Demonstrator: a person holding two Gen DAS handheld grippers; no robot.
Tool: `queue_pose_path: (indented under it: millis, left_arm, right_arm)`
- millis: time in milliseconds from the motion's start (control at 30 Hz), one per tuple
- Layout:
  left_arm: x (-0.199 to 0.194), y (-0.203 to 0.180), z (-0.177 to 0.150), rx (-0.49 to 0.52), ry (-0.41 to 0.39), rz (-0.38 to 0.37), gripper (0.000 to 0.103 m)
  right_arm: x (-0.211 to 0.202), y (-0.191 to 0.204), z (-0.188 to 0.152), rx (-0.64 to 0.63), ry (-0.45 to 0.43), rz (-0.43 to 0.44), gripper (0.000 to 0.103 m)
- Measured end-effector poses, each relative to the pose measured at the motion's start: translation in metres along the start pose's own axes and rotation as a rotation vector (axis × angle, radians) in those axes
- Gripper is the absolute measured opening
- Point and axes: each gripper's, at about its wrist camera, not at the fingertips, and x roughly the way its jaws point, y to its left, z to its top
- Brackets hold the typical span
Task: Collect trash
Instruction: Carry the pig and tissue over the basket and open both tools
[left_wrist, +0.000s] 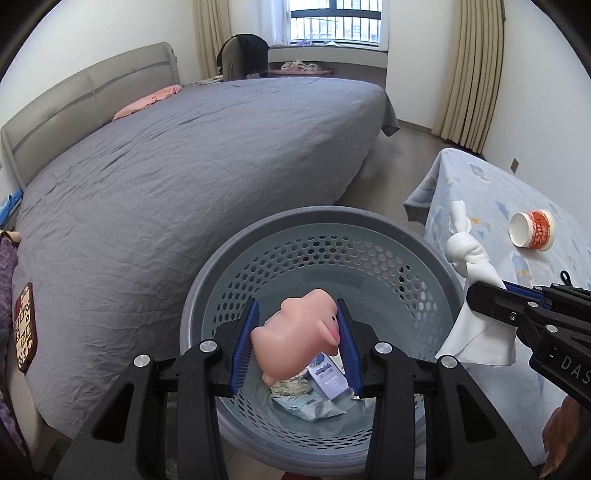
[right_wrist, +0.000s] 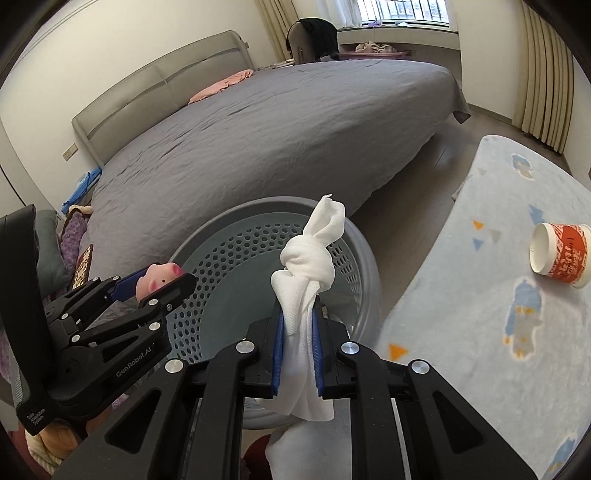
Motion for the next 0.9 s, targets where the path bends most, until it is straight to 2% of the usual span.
queue_pose_path:
  millis: [100, 167, 200, 233, 400, 467, 667, 900]
  left_arm:
    - [-0.001, 0.005, -0.001, -0.009, -0.002, 0.003, 0.052]
    - [-0.003, 0.008, -0.001, -0.019, -0.011, 0.007, 0.062]
    - [-0.004, 0.01, -0.001, -0.023, -0.014, 0.009, 0.063]
    - [-0.004, 0.011, -0.001, -0.026, -0.015, 0.01, 0.064]
    - [-0.004, 0.015, -0.001, -0.034, -0.013, 0.022, 0.069]
    - [-0.006, 0.016, -0.001, -0.039, -0.02, 0.024, 0.074]
    - [-0.009, 0.018, -0.001, -0.047, -0.036, 0.031, 0.081]
    - [-0.01, 0.015, -0.001, -0.047, -0.043, 0.03, 0.085]
  right_arm:
    - [0.005, 0.002, 0.001, -0.007, 0.005, 0.0, 0.019]
    - [0.006, 0.004, 0.001, -0.007, 0.001, -0.003, 0.03]
    - [0.006, 0.004, 0.001, -0.005, -0.004, -0.008, 0.037]
    - [0.005, 0.004, 0.0, -0.002, -0.01, -0.013, 0.04]
    - [0.003, 0.001, 0.0, 0.012, -0.022, -0.026, 0.043]
    - [0.003, 0.001, -0.001, 0.014, -0.025, -0.03, 0.045]
    - [0.003, 0.002, -0.001, 0.005, -0.029, -0.039, 0.049]
    - [-0.004, -0.002, -0.003, 0.012, -0.04, -0.051, 0.055]
